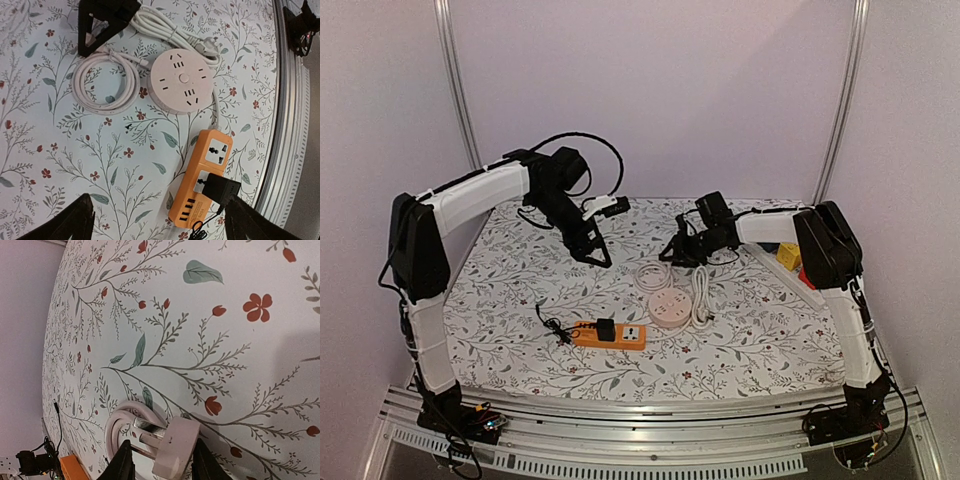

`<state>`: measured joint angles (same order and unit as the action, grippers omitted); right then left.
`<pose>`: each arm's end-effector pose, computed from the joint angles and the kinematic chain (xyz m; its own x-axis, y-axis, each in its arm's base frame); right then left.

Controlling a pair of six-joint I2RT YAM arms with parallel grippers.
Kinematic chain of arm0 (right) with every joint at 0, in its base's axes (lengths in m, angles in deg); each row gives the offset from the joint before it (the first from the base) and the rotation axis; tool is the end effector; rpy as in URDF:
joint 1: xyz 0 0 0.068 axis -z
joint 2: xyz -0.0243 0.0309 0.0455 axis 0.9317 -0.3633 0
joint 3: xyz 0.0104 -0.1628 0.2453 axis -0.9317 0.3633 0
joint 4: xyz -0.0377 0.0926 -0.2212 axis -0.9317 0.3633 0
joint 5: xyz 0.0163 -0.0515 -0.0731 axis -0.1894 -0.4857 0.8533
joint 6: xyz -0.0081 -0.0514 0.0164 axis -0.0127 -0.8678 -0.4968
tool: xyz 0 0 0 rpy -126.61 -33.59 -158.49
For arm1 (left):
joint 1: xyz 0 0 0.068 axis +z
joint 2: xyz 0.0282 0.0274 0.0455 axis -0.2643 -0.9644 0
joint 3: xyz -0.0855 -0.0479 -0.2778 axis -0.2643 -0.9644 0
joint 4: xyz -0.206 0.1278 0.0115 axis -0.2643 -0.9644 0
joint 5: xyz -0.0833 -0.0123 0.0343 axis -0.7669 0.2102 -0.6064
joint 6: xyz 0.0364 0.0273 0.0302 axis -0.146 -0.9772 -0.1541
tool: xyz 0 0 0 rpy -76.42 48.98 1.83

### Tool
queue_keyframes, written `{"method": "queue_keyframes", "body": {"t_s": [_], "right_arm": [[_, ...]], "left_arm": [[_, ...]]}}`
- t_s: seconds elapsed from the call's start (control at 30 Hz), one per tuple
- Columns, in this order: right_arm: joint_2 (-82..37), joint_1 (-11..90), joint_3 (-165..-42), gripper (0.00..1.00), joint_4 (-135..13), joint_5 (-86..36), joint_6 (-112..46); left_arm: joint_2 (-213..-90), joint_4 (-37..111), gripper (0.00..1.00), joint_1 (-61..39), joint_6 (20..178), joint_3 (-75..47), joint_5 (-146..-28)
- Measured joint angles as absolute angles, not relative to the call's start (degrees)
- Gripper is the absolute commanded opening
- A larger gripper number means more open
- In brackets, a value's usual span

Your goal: Insert the plug

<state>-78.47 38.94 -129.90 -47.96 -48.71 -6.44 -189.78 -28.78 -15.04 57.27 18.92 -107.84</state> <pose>0.4402 0.2732 0.1465 -0.9439 0.0044 -0.3302 -0.2367 0.6881 0.6859 0.3357 -0.2173 0.2999 -0.4214 0.7594 -0.4958 0.9067 0.3432 -0.2451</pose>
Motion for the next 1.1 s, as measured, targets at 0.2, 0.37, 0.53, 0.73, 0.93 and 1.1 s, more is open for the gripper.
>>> {"method": "queue_keyframes", "body": {"t_s": [0.2, 0.37, 0.53, 0.73, 0.93, 1.1], "right_arm": [[-77.38, 38.92, -127.78, 0.12, -49.40, -49.89, -8.76], [-70.56, 38.59, -121.82, 0.11, -49.20, -49.76, -11.73], [-57.62, 37.89, -113.95, 0.09, -50.21, -47.92, -14.05], [-45.27, 37.23, -107.70, 0.07, -52.79, -44.60, -15.66], [-41.18, 36.95, -106.87, 0.06, -53.62, -43.07, -16.87], [-37.34, 35.94, -104.64, 0.05, -53.99, -43.42, -18.05]], "left_arm": [[-189.58, -28.80, 0.90, -15.04, 57.23, 18.92, -107.25], [-188.77, -28.83, 0.90, -15.04, 57.25, 18.94, -106.36], [-188.60, -29.13, 0.90, -15.04, 57.53, 19.60, -105.55], [-187.38, -29.77, 0.91, -15.07, 57.93, 20.56, -105.13], [-184.38, -30.44, 0.96, -16.07, 56.90, 20.56, -105.46], [-183.77, -32.04, 0.99, -21.75, 52.72, 23.08, -104.19]]}}
